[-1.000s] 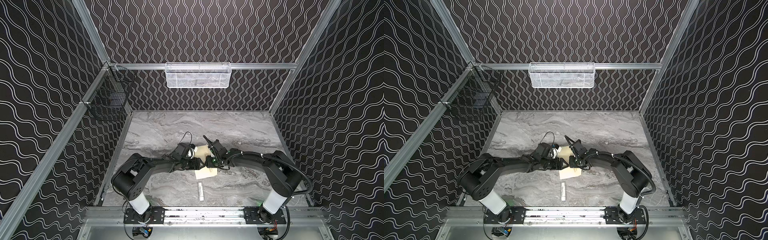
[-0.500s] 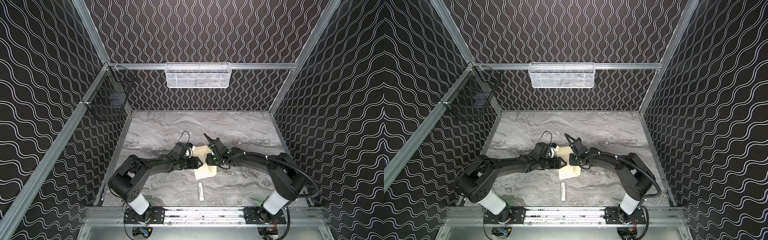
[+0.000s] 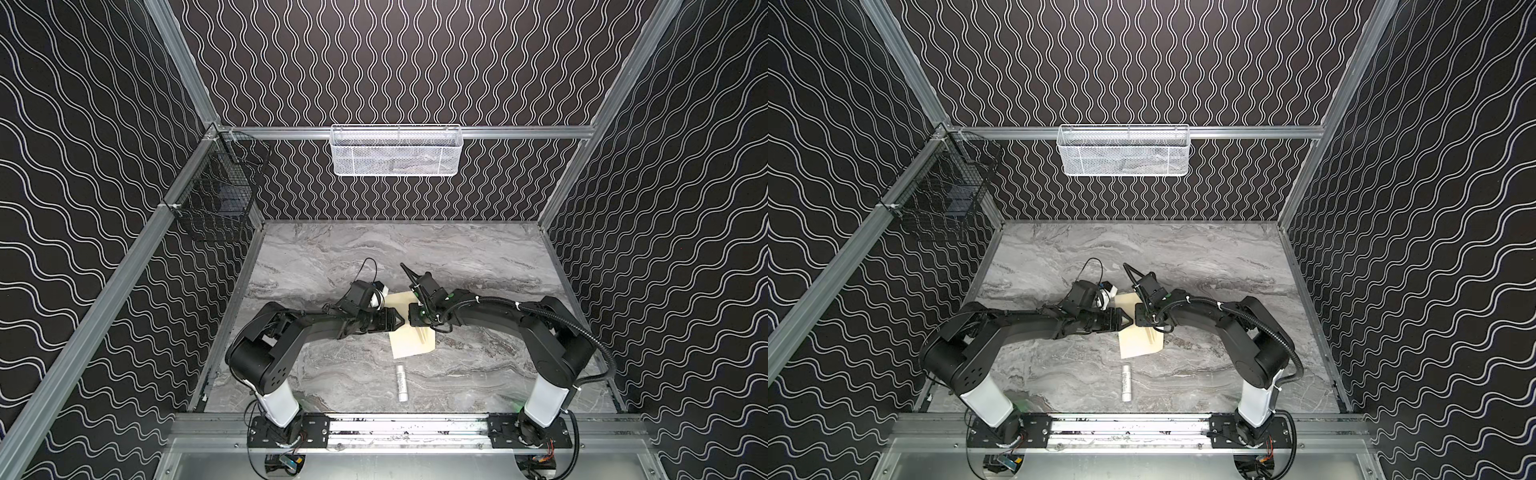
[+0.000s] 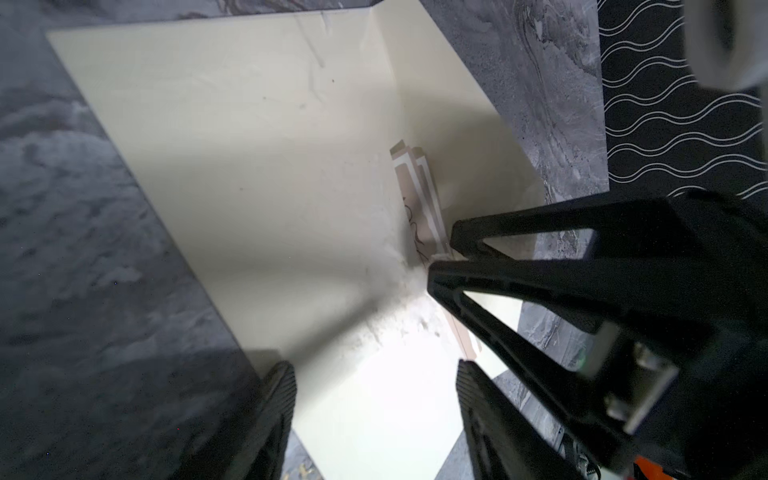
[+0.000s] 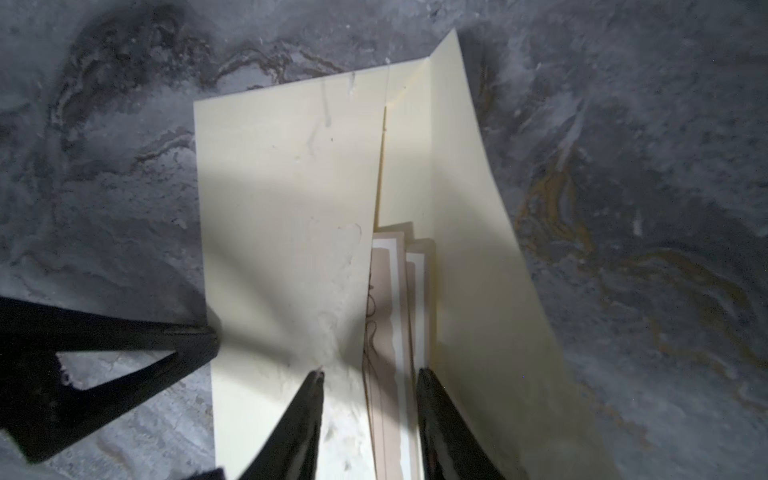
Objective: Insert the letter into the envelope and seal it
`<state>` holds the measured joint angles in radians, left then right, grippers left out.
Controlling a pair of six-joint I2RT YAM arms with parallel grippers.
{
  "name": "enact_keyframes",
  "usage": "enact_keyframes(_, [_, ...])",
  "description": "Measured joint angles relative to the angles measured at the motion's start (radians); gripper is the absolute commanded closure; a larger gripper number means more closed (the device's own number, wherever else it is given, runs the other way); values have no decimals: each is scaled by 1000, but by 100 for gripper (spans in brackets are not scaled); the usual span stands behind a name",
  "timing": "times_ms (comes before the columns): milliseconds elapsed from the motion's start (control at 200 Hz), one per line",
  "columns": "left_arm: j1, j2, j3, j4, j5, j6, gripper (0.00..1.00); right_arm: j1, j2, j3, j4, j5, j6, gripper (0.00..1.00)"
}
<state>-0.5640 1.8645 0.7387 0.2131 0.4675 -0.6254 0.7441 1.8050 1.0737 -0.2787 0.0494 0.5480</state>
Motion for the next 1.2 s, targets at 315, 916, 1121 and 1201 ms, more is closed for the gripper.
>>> enact_keyframes(315, [0, 5, -9, 27, 16, 0, 34, -5, 25, -6, 8, -7, 0, 60])
enact_keyframes(916, [-6, -11, -36, 54, 27, -12, 34, 9, 27, -13, 43, -30, 9, 60])
enact_keyframes(1121, [-6, -26, -46, 47, 23, -24, 33, 12, 12, -8, 25, -32, 9, 59])
enact_keyframes(1201, [-6, -36, -47, 37, 18, -24, 32, 13, -25, -2, 8, -32, 7, 58])
